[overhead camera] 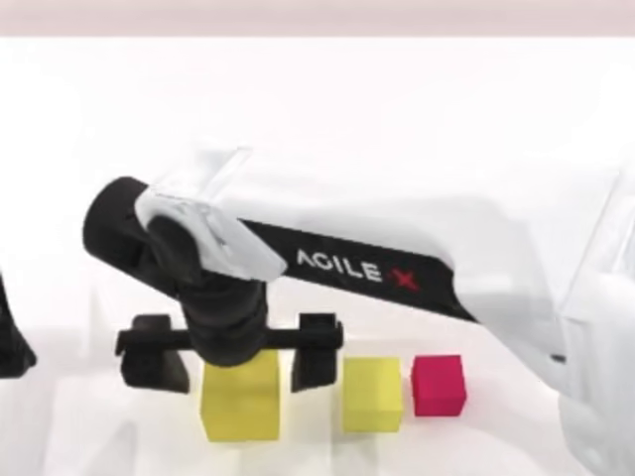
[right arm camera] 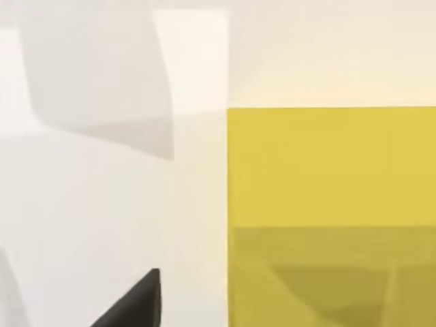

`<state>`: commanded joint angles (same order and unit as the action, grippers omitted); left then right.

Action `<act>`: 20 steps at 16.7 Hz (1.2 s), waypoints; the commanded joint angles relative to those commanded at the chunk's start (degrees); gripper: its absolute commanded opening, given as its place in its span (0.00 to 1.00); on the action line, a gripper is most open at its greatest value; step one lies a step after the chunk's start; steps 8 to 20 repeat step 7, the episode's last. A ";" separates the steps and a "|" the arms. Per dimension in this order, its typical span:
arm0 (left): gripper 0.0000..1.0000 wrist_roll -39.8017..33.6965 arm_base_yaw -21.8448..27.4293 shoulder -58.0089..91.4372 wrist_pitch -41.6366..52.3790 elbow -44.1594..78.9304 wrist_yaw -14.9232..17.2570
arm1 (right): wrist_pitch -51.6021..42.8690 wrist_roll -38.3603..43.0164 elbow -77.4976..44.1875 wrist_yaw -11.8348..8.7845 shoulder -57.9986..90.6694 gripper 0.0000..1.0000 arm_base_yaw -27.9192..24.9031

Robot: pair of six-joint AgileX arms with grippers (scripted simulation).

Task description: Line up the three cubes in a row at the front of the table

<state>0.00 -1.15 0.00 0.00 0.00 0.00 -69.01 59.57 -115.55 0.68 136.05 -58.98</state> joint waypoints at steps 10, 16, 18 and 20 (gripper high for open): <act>1.00 0.00 0.00 0.00 0.00 0.00 0.00 | -10.71 -0.10 -9.42 0.03 -1.13 1.00 -0.33; 1.00 0.00 0.00 0.00 0.00 0.00 0.00 | -10.71 -0.10 -9.42 0.03 -1.13 1.00 -0.33; 1.00 0.00 0.00 0.00 0.00 0.00 0.00 | -10.71 -0.10 -9.42 0.03 -1.13 1.00 -0.33; 1.00 0.00 0.00 0.00 0.00 0.00 0.00 | -10.71 -0.10 -9.42 0.03 -1.13 1.00 -0.33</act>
